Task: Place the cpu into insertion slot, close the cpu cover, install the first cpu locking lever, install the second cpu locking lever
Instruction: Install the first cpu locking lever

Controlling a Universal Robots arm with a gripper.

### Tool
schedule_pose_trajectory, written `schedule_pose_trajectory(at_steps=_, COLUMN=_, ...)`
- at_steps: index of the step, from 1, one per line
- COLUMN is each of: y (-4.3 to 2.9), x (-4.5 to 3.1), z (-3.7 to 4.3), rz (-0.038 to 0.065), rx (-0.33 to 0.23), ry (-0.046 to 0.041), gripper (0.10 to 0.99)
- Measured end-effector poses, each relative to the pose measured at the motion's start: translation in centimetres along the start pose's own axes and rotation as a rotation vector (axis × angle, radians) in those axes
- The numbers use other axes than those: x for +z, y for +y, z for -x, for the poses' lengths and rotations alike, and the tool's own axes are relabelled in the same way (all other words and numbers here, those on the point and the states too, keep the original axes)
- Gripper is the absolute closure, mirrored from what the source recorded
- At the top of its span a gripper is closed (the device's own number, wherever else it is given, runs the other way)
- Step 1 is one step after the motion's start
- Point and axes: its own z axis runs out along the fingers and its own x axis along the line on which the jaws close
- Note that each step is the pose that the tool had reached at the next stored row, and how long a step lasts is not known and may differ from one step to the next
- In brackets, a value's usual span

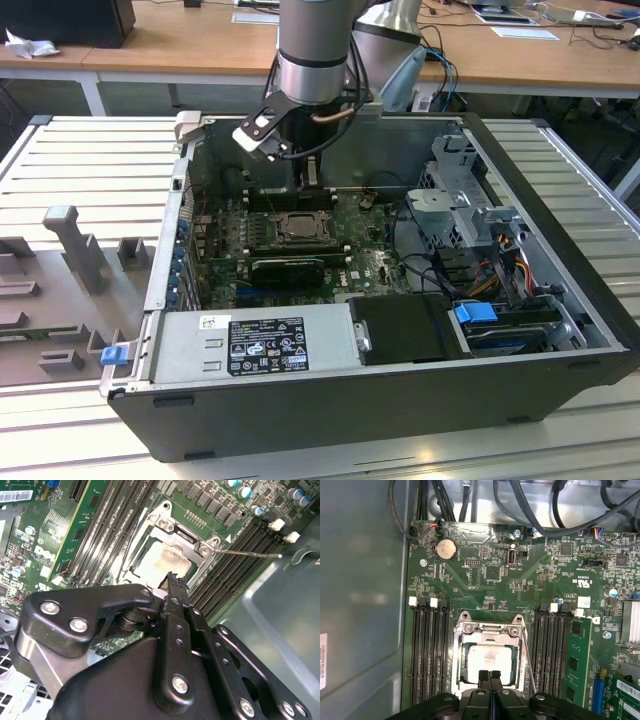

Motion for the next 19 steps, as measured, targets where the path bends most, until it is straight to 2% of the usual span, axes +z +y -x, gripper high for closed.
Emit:
schedule_pose_trajectory(at_steps=8, y=-0.21, x=-2.42, z=-0.05, rz=0.001, rx=0.000, ry=-0.0016, gripper=0.980)
schedule_pose_trajectory(at_steps=11, y=-0.27, x=-2.38, z=-0.05, rz=0.001, rx=-0.025, ry=-0.0017, gripper=0.980)
schedule_pose_trajectory(at_steps=13, y=-0.28, x=-2.29, z=-0.05, rz=0.000, rx=-0.104, ry=-0.0027, gripper=0.980)
schedule_pose_trajectory(at_steps=19, y=-0.31, x=-2.25, z=-0.05, rz=-0.002, rx=-0.223, ry=-0.0050, gripper=0.980)
